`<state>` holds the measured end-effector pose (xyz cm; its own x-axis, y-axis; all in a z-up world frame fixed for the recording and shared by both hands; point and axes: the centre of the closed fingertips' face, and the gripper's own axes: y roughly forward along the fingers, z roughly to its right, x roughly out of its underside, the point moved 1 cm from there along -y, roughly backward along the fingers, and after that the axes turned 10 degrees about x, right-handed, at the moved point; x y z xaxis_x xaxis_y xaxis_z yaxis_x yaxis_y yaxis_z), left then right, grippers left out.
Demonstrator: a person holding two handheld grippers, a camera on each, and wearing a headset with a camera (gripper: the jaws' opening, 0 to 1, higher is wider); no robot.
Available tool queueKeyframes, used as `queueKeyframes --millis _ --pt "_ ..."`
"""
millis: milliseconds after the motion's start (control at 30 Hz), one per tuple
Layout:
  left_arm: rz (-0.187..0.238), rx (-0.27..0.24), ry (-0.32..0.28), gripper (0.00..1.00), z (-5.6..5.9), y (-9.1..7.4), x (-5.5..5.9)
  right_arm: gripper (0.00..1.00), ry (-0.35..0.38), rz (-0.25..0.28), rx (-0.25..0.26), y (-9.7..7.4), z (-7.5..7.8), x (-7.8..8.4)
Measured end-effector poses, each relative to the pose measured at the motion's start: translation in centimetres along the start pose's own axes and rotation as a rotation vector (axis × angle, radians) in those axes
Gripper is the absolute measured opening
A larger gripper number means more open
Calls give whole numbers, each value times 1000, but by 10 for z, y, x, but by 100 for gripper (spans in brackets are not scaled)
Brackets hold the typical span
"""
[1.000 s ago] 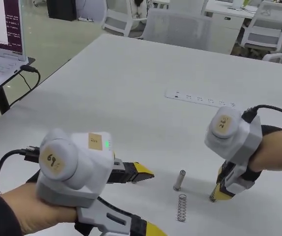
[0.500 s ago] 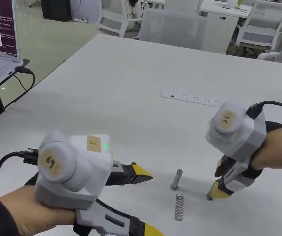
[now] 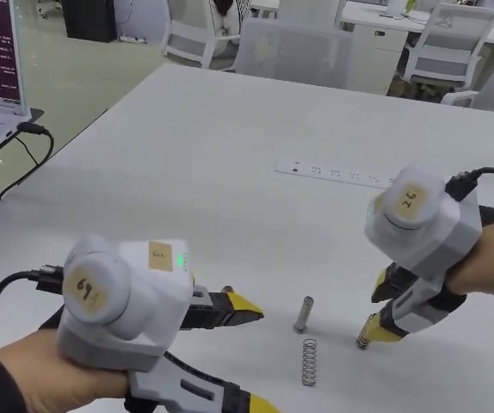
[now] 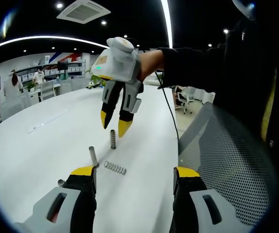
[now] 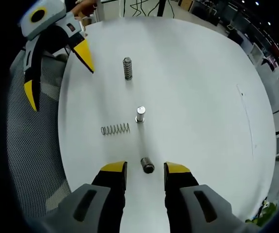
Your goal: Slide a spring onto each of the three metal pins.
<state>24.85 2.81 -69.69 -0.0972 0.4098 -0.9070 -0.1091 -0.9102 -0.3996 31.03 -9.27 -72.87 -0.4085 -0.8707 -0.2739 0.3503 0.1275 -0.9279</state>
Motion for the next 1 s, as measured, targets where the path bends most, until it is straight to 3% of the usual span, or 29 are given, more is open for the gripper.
queueKeyframes --millis 333,633,767,1000 --pt "-3 -1 5 60 1 0 -1 28 -3 79 -26 -15 -22 -22" --pt "-4 -3 7 59 1 -2 0 28 17 110 -87 -11 -53 -34" --pt "-7 -4 7 58 1 -2 1 24 84 87 -89 -2 -63 -36" --pt "-5 -2 11 58 2 -3 1 29 166 66 -69 12 -69 -35"
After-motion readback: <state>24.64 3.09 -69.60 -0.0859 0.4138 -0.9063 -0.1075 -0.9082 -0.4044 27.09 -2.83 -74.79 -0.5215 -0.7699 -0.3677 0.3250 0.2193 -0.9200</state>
